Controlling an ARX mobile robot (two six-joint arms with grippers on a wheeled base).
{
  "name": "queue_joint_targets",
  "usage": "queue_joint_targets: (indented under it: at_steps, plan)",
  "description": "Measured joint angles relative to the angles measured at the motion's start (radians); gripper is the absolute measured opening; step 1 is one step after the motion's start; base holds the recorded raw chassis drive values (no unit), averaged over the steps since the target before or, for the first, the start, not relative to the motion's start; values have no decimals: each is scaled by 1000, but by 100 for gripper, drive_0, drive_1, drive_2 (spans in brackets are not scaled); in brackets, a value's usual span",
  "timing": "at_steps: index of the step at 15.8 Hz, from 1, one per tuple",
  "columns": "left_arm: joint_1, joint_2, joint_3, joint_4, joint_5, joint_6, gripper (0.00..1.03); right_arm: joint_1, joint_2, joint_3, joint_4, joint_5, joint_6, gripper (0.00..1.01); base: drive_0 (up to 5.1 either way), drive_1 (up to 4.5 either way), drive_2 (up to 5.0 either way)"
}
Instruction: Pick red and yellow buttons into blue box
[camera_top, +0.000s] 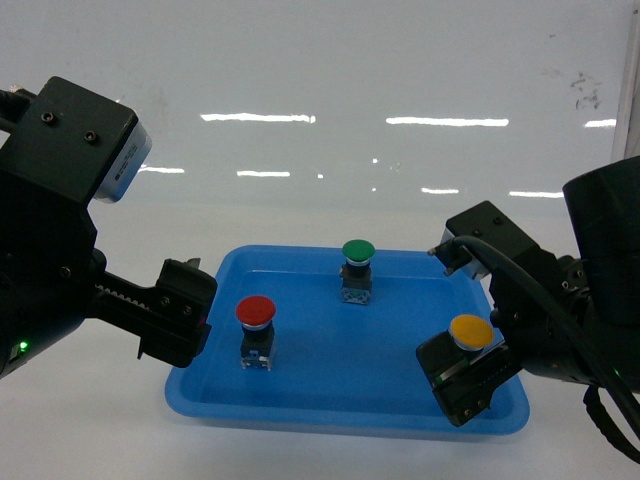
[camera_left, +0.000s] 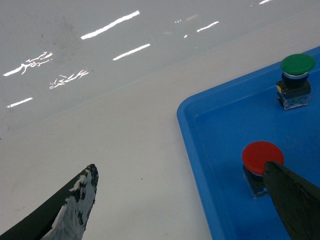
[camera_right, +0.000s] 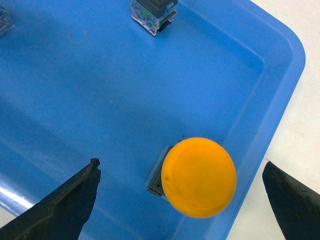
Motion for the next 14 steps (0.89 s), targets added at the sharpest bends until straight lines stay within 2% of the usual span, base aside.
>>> queue_joint_targets:
  at_steps: [3, 14]
  plan:
    - [0, 0, 0, 0, 0, 0, 98, -2, 49, 1, 23, 12, -3, 98, 0, 0, 0]
    - [0, 0, 0, 0, 0, 0, 98, -26, 113, 57, 56, 0, -11, 98, 0, 0, 0]
